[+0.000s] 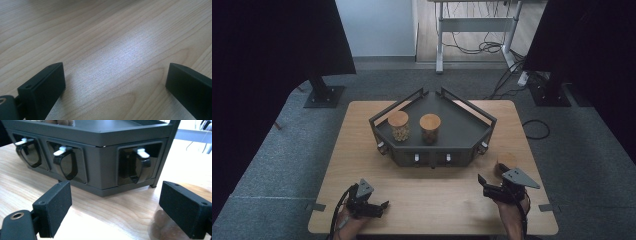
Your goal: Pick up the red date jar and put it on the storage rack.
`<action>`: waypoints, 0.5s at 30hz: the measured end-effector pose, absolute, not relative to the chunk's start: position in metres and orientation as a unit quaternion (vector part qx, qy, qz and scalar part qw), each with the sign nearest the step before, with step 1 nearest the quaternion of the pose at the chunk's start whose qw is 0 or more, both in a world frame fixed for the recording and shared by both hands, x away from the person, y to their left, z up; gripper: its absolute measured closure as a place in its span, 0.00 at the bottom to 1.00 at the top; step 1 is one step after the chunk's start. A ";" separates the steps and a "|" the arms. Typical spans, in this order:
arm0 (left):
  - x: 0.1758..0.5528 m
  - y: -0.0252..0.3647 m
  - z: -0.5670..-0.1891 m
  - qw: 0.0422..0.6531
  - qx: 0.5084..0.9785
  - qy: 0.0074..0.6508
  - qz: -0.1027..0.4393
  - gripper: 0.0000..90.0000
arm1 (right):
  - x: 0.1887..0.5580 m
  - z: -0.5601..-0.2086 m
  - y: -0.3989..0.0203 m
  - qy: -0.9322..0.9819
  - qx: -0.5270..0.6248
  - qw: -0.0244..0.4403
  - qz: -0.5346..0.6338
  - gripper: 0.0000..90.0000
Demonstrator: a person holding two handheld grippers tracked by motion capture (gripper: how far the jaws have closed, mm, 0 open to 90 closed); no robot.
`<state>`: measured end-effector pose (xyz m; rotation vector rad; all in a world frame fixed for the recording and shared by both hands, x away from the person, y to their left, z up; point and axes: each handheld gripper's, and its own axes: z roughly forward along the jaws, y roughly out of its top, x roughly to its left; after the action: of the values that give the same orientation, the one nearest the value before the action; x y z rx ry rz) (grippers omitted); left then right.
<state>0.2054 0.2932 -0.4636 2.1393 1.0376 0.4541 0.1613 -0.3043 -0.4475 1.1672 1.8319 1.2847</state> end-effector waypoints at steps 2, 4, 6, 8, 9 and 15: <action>0.205 0.293 -0.464 0.353 0.827 0.401 0.176 0.03 | 0.162 -0.447 -0.305 0.689 0.442 0.308 0.485 0.12; 0.205 0.293 -0.464 0.353 0.827 0.401 0.176 0.03 | 0.162 -0.446 -0.306 0.688 0.443 0.312 0.483 0.12; 0.205 0.293 -0.464 0.353 0.827 0.401 0.176 0.03 | 0.163 -0.446 -0.307 0.686 0.444 0.314 0.483 0.12; 0.205 0.293 -0.464 0.353 0.827 0.401 0.176 0.03 | 0.164 -0.446 -0.307 0.686 0.445 0.317 0.480 0.12; 0.205 0.293 -0.464 0.353 0.827 0.401 0.176 0.03 | 0.165 -0.445 -0.307 0.687 0.446 0.318 0.478 0.12; 0.205 0.293 -0.464 0.353 0.827 0.401 0.176 0.03 | 0.168 -0.445 -0.309 0.684 0.452 0.323 0.473 0.12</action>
<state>0.2054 0.2931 -0.4636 2.1393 1.0381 0.4542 0.1683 -0.3093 -0.4452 1.1851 1.7948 1.2422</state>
